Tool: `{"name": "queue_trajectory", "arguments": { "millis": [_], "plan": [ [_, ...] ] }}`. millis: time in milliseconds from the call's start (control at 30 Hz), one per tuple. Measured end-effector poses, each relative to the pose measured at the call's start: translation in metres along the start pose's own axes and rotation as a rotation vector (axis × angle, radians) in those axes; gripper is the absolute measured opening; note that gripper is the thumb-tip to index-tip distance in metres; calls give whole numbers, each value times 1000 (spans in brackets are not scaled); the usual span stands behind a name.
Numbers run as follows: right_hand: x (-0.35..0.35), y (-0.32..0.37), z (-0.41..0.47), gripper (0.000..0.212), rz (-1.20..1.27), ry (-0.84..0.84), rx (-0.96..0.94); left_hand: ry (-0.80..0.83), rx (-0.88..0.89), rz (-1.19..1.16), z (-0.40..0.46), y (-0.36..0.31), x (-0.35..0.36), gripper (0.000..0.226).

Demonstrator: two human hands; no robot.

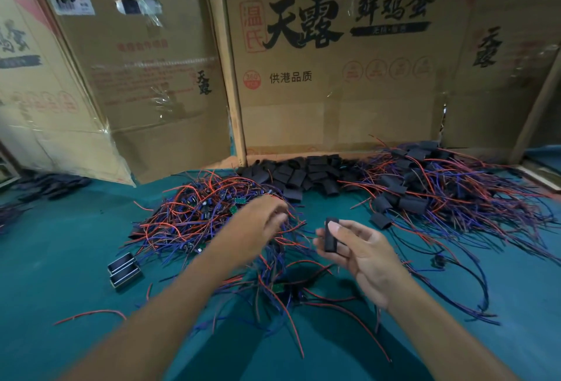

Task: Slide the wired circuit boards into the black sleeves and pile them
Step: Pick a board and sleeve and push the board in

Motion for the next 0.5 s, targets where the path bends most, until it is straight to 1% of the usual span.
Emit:
{"name": "queue_trajectory", "arguments": {
  "millis": [67,100,133,167,233,300,367,433,500],
  "plan": [
    [-2,-3,0,32,-11,18,2,86,-120,448,39,31,-2,30],
    [-1,-5,0,29,-7,27,9,125,-176,630,51,46,-3,31],
    [0,-7,0,31,4,34,15,168,-221,766,59,58,-4,32],
    [0,-9,0,36,15,41,17,201,-249,855,64,66,-4,32],
    [4,-10,0,44,24,69,24,215,-274,944,67,71,-4,31],
    [8,-11,-1,44,30,97,31,163,-283,990,68,67,-4,33],
    [9,-11,-2,47,34,97,38,106,-251,1048,66,59,-4,34],
    [10,-12,-4,43,31,106,40,37,-155,1118,64,49,-8,27],
    [12,-11,-5,31,-10,125,34,-34,-76,1130,62,36,-20,20]
  ]
}}
Point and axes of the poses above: each hand's wrist, its own z-axis towards the middle knuckle, its own x-axis out of the palm, y = z × x, the point moved 7 cm from there along z, towards the middle knuckle, and after that the axes turned 15 degrees about -x, right-handed, at the moved point
